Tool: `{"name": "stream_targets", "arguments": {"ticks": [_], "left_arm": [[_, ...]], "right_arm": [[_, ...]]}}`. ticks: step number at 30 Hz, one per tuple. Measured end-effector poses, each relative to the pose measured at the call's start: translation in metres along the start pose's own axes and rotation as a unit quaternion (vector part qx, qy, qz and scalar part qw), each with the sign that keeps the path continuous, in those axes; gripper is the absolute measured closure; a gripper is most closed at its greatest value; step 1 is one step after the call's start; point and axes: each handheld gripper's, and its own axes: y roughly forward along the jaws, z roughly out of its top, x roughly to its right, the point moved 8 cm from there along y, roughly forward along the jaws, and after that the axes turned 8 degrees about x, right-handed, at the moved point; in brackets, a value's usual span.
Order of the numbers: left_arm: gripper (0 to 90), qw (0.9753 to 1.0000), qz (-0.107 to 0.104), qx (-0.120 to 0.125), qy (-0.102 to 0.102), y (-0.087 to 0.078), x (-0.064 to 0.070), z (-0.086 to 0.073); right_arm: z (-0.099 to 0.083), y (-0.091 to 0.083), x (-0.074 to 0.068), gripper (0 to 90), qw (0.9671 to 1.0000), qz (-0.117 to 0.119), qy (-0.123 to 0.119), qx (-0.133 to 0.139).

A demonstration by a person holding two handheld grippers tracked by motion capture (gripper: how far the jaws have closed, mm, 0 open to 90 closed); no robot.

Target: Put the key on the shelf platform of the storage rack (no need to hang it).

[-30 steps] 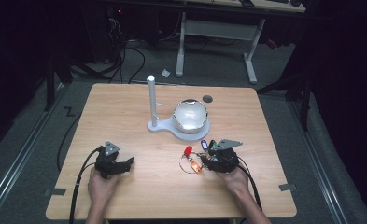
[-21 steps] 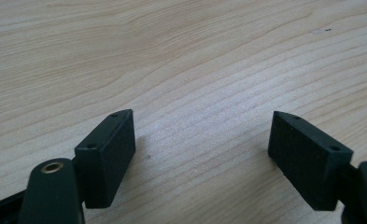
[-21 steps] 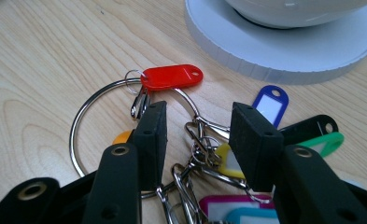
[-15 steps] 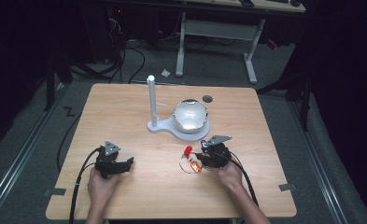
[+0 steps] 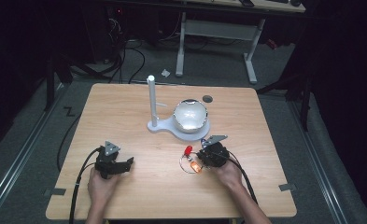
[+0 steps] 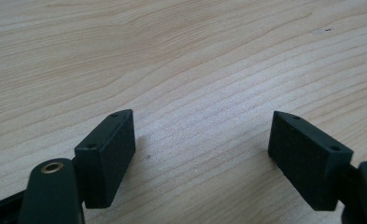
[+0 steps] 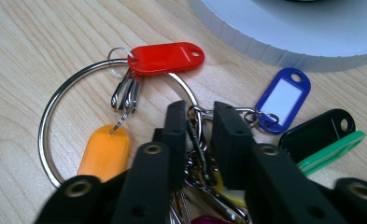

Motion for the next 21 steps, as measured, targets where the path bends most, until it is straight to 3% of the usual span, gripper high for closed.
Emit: {"name": "stream_targets", "arguments": {"ticks": [12, 21], "left_arm": [[23.5, 1.0, 0.0, 0.0, 0.0, 0.0, 0.0, 0.0], [23.5, 1.0, 0.0, 0.0, 0.0, 0.0, 0.0, 0.0]], "right_arm": [[0.0, 0.0, -0.001, 84.8, 0.9998, -0.001, -0.018, 0.0], [0.01, -0.013, 0.003, 87.8, 0.9993, 0.004, 0.001, 0.037]]}}
